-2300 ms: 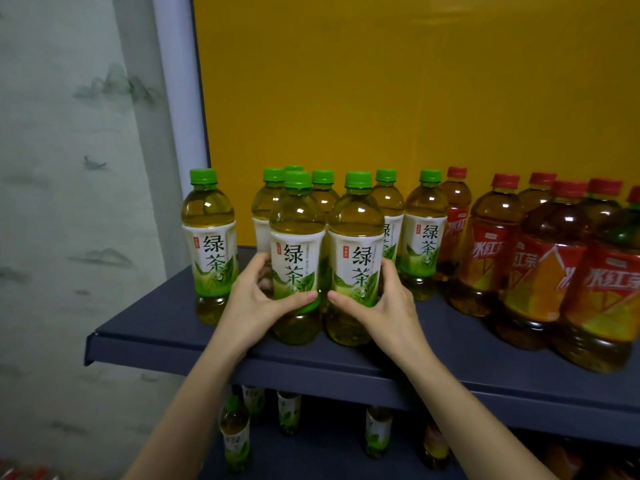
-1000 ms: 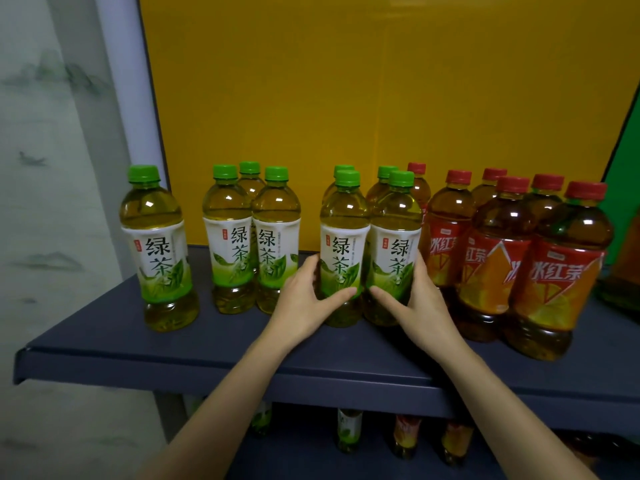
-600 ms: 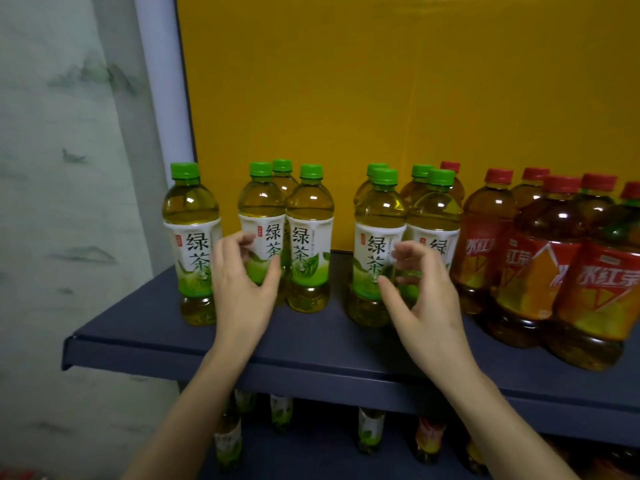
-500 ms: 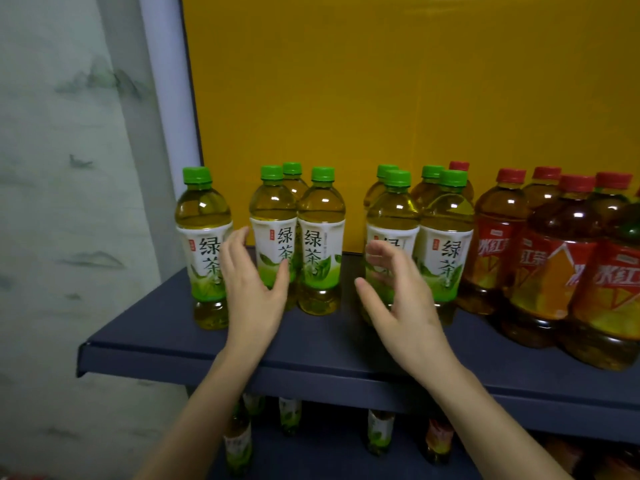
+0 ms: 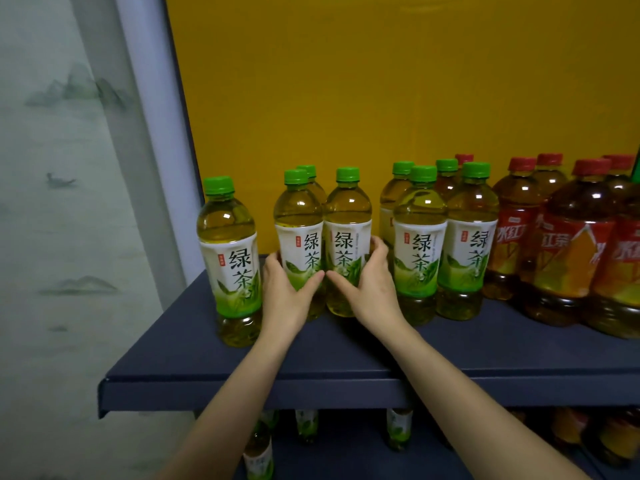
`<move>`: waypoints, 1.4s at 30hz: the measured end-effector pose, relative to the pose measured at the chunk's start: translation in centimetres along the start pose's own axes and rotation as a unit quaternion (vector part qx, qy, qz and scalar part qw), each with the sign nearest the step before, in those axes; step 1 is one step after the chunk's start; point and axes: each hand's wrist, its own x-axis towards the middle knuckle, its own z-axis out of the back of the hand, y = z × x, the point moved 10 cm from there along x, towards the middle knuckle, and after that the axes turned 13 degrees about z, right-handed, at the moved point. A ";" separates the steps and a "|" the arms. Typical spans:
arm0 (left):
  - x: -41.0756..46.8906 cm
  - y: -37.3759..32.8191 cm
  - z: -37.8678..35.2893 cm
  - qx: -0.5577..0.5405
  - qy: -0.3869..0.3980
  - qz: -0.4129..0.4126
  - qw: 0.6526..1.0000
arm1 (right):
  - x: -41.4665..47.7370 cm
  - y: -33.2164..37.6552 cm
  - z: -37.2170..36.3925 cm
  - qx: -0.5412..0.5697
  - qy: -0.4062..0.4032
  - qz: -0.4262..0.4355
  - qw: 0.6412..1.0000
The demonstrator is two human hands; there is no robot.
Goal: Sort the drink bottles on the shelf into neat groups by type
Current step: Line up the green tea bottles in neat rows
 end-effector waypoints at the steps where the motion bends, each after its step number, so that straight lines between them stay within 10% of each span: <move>1: 0.1 0.1 -0.3 -0.013 0.019 0.005 1.000 | 0.1 -0.3 0.0 0.000 -0.003 -0.005 1.000; 16: 1.6 -0.2 -4.4 -0.121 0.219 0.109 0.962 | 1.4 -2.6 -0.3 0.031 -0.067 -0.071 0.995; 42: 4.0 1.3 -3.4 -0.070 0.114 0.069 0.989 | 1.5 -2.6 -0.3 0.032 -0.065 -0.069 0.995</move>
